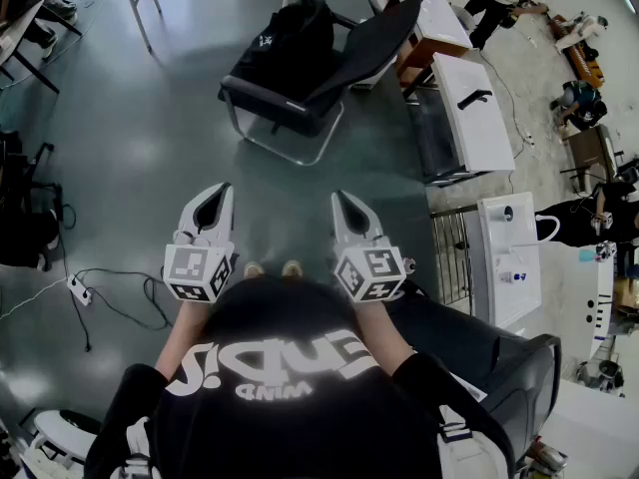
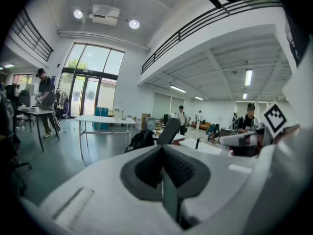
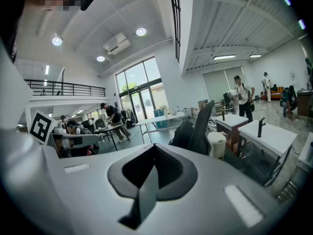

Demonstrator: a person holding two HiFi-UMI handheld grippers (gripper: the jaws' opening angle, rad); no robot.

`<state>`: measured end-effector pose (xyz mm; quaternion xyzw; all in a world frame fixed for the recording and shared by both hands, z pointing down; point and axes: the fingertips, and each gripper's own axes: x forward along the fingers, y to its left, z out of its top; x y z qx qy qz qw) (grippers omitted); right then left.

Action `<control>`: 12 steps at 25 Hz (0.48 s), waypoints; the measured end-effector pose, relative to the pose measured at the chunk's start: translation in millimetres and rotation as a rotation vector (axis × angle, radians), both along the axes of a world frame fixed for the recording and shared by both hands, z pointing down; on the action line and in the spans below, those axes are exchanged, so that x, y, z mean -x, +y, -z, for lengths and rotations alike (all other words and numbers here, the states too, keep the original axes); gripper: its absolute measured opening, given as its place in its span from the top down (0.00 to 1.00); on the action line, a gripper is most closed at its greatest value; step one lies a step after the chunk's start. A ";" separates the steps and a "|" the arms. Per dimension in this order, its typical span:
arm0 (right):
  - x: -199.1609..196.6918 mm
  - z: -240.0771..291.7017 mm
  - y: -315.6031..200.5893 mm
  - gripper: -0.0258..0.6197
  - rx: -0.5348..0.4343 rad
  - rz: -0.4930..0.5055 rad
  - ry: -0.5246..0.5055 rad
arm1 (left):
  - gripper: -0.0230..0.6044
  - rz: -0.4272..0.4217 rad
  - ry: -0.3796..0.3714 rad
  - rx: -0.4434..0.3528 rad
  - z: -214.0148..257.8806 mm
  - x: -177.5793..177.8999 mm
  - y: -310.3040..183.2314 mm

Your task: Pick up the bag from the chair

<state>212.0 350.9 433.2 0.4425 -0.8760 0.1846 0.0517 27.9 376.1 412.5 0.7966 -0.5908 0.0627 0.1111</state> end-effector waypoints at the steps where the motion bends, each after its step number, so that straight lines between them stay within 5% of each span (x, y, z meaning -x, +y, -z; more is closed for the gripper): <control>1: 1.7 0.5 0.1 0.96 0.001 -0.001 0.000 | 0.96 0.001 0.001 0.002 0.3 2.0 0.3; 12: 24.3 1.3 9.9 0.96 0.011 -0.035 -0.028 | 0.96 -0.034 0.001 0.007 -2.6 24.4 1.7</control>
